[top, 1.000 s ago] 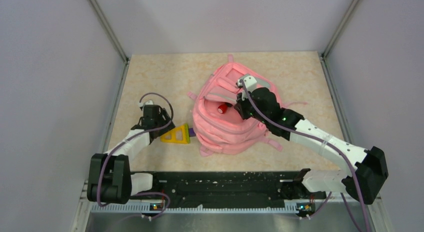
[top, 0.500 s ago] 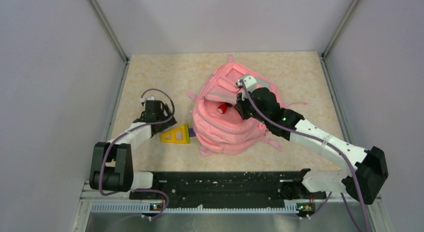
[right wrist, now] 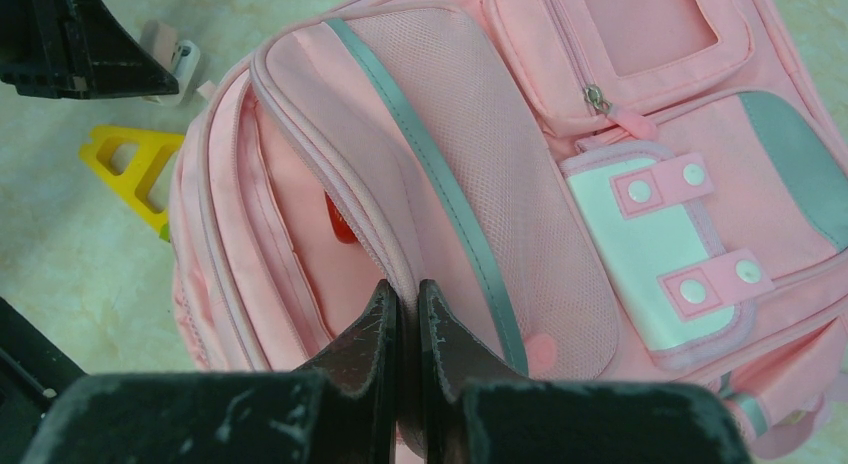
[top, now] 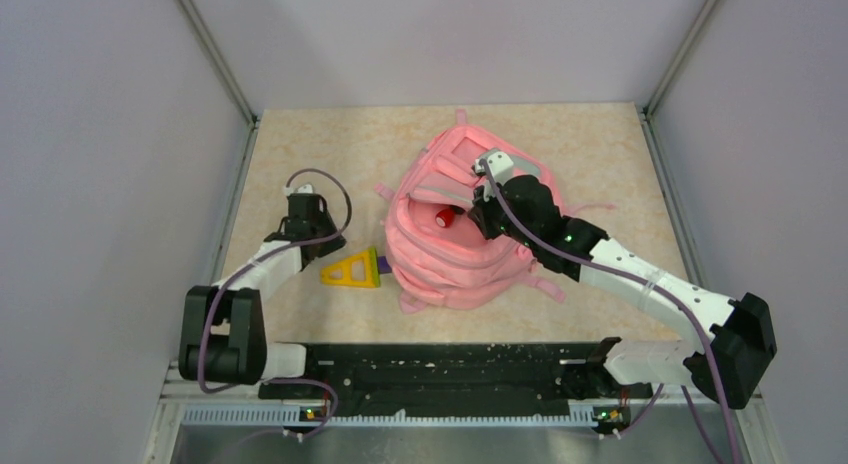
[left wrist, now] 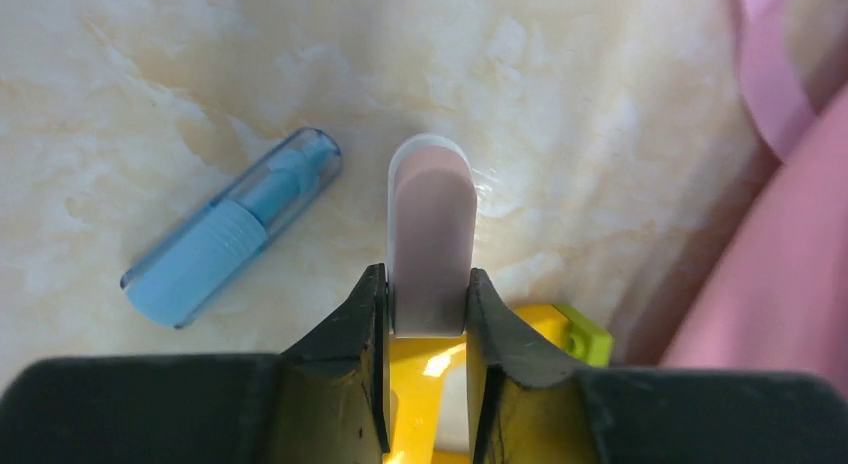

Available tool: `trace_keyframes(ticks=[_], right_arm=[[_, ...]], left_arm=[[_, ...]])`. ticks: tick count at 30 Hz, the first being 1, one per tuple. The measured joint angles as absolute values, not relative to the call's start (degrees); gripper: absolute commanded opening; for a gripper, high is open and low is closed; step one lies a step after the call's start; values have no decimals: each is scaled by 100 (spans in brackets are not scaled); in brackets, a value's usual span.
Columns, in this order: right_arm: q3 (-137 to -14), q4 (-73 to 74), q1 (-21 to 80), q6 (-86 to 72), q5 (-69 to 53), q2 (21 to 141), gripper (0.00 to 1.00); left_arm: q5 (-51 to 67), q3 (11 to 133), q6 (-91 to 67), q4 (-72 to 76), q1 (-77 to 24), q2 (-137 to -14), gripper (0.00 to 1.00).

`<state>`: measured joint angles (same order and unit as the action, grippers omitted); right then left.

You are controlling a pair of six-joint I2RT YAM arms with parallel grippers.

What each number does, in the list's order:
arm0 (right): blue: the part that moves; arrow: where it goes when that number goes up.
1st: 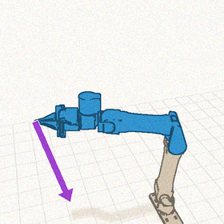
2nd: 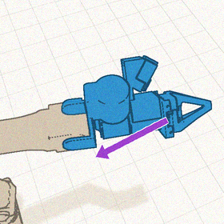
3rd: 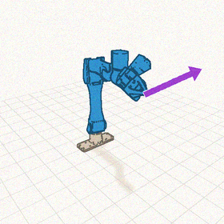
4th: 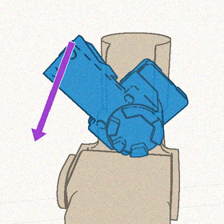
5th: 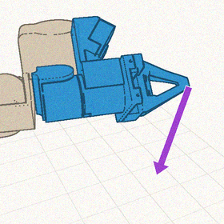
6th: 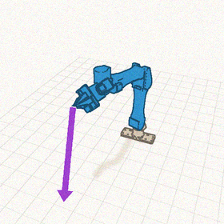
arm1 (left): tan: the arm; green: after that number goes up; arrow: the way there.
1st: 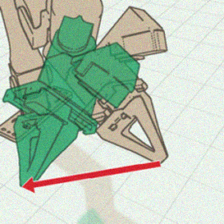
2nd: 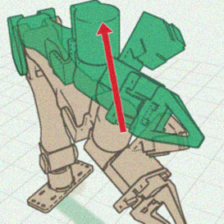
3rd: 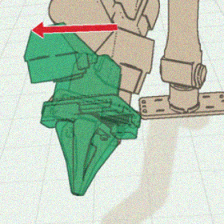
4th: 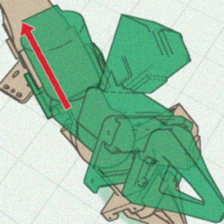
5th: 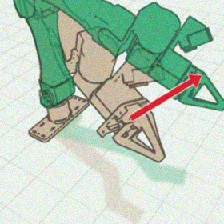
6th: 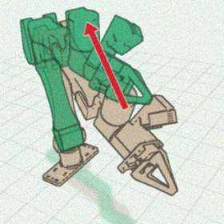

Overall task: Pack the student bag
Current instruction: Pick up the personal item from the center of the board, then place the personal item in the student bag.

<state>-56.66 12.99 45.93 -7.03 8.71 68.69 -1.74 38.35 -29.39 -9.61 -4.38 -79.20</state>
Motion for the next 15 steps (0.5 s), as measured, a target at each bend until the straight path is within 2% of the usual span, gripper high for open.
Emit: trace_keyframes(ticks=[6,10,15], right_arm=[[-5666,1299,4593,-703,871,6869,0],[-5666,1297,4593,-703,871,6869,0],[-5666,1297,4593,-707,867,6869,0]], left_arm=[[548,3371,-2720,-899,-683,-6479,2],[974,3247,-2552,-694,-1509,-5227,4],[1527,3304,-2685,14,-2445,-4974,4]])
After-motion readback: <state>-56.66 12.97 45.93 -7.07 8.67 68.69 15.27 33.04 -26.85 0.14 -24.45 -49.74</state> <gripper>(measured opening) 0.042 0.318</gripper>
